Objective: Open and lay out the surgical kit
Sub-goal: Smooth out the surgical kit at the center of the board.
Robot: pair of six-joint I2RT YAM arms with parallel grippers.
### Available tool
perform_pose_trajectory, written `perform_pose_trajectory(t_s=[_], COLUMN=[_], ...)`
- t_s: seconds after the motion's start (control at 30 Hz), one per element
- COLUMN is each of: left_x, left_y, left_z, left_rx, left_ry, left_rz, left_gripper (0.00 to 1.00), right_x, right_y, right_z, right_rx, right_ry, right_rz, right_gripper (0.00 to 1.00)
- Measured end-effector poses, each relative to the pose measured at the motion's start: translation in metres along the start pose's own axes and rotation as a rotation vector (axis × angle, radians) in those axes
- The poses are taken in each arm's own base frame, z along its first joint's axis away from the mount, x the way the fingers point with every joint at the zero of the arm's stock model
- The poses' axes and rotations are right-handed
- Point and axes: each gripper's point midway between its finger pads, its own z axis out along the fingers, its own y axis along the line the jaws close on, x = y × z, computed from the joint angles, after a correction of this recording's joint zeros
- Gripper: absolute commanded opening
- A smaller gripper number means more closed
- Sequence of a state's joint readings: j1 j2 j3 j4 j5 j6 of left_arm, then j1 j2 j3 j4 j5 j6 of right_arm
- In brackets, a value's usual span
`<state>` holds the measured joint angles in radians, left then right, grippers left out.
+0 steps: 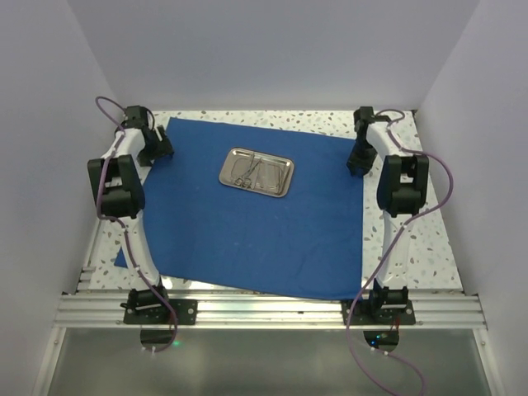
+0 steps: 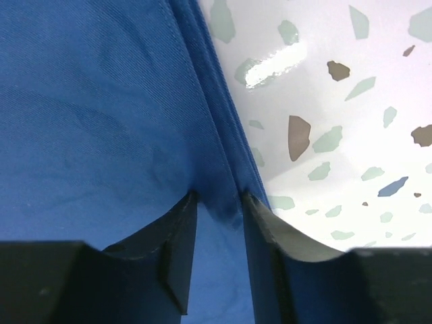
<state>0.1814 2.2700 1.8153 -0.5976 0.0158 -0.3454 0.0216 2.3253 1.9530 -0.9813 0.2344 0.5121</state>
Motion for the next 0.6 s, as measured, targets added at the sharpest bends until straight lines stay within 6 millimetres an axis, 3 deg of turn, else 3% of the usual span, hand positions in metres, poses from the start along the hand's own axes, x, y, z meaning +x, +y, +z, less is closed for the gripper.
perform_pose_trajectory(t_s=[0.03, 0.1, 0.13, 0.2, 0.23, 0.37, 0.6], left_x=[0.000, 0.001, 0.002, 0.003, 0.004, 0.006, 0.006], left_y=[-0.001, -0.001, -0.001, 0.000, 0.000, -0.003, -0.001], left_z=[0.000, 0.001, 0.001, 0.002, 0.002, 0.003, 0.002], left_rx=[0.007, 0.015, 0.021, 0.028, 0.035, 0.062, 0.042], left_ry=[-0.001, 0.001, 0.005, 0.014, 0.018, 0.032, 0.019], left_rz=[0.002, 0.010, 0.015, 0.019, 0.018, 0.012, -0.031], left_gripper=[0.72, 0.54, 0.38, 0.17, 0.00, 0.00, 0.00], right_x=[0.000, -0.001, -0.002, -0.002, -0.002, -0.010, -0.065], right_y=[0.001, 0.005, 0.006, 0.008, 0.008, 0.013, 0.045], right_z=[0.000, 0.001, 0.001, 0.002, 0.002, 0.003, 0.011], right_rx=[0.000, -0.005, -0.010, -0.008, -0.008, -0.005, -0.082], right_ry=[0.003, 0.008, 0.008, 0.015, 0.020, 0.037, -0.074], right_rz=[-0.002, -0.007, -0.005, -0.010, -0.010, -0.017, 0.016], right_gripper=[0.28, 0.00, 0.00, 0.00, 0.00, 0.00, 0.00])
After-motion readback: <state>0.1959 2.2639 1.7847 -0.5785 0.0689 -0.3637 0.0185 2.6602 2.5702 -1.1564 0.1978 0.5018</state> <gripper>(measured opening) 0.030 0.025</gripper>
